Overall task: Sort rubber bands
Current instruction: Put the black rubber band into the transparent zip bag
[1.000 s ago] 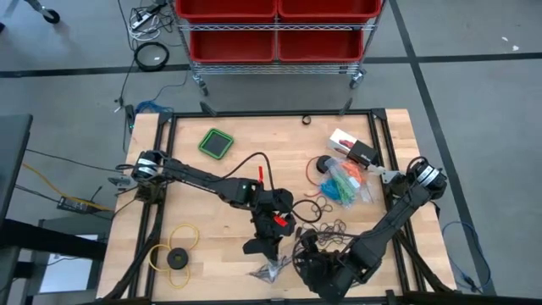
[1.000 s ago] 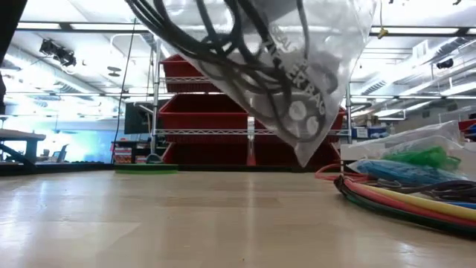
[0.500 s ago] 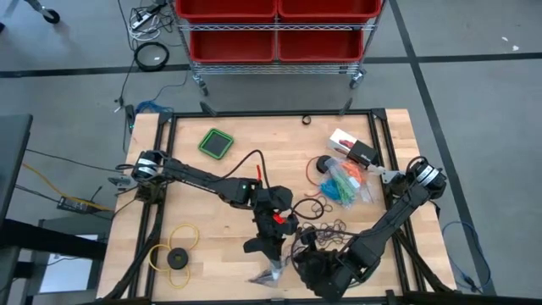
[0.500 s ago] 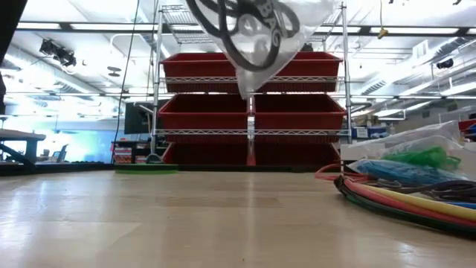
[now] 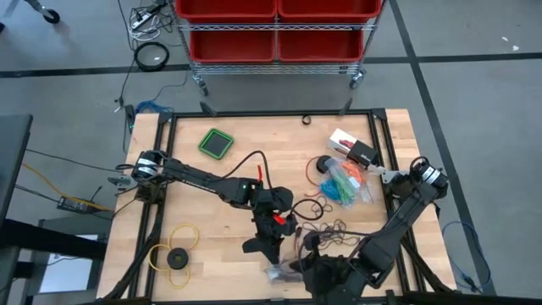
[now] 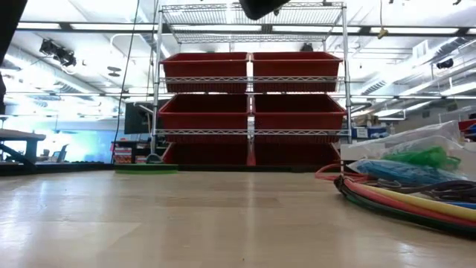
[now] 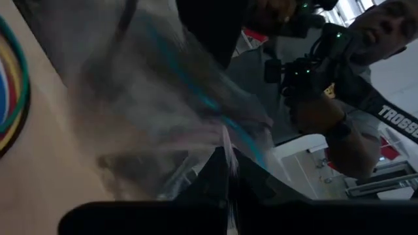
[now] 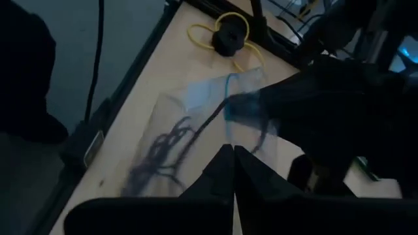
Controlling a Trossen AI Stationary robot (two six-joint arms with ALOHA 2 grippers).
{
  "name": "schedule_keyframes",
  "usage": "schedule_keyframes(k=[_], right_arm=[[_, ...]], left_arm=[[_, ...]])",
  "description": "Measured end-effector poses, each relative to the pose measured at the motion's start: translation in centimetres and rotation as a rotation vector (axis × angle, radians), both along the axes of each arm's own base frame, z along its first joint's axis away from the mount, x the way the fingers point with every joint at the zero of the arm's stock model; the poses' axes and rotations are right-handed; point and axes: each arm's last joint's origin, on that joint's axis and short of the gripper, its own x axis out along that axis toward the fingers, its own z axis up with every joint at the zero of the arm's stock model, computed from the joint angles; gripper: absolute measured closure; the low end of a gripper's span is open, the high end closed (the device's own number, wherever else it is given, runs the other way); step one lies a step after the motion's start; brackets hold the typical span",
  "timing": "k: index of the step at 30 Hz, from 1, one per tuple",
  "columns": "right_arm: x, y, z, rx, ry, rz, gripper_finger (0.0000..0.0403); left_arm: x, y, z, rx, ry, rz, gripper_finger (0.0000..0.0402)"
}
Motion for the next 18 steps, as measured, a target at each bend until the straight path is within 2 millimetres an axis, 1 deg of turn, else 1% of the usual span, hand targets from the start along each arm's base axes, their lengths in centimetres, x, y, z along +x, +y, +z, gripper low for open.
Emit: schedule_keyframes(k=[4, 13, 18], right_arm=[[-0.1, -0.1, 0.7, 0.009, 0.000, -0.020, 0.0403], [0.8, -1.1, 0.7, 0.045, -0.011, -0.081, 0.0403], [1.1, -1.5, 0.5, 0.095, 0.037, -0.075, 0.0403]], left_arm=[[0.0, 0.0, -0.2, 0.022, -0.001, 0.011, 0.0392], [-0.6, 0.4, -1.5, 0.172, 0.049, 0.077, 0.0392], [-0.7, 0.5, -1.6, 0.194, 0.050, 0.077, 0.0392]])
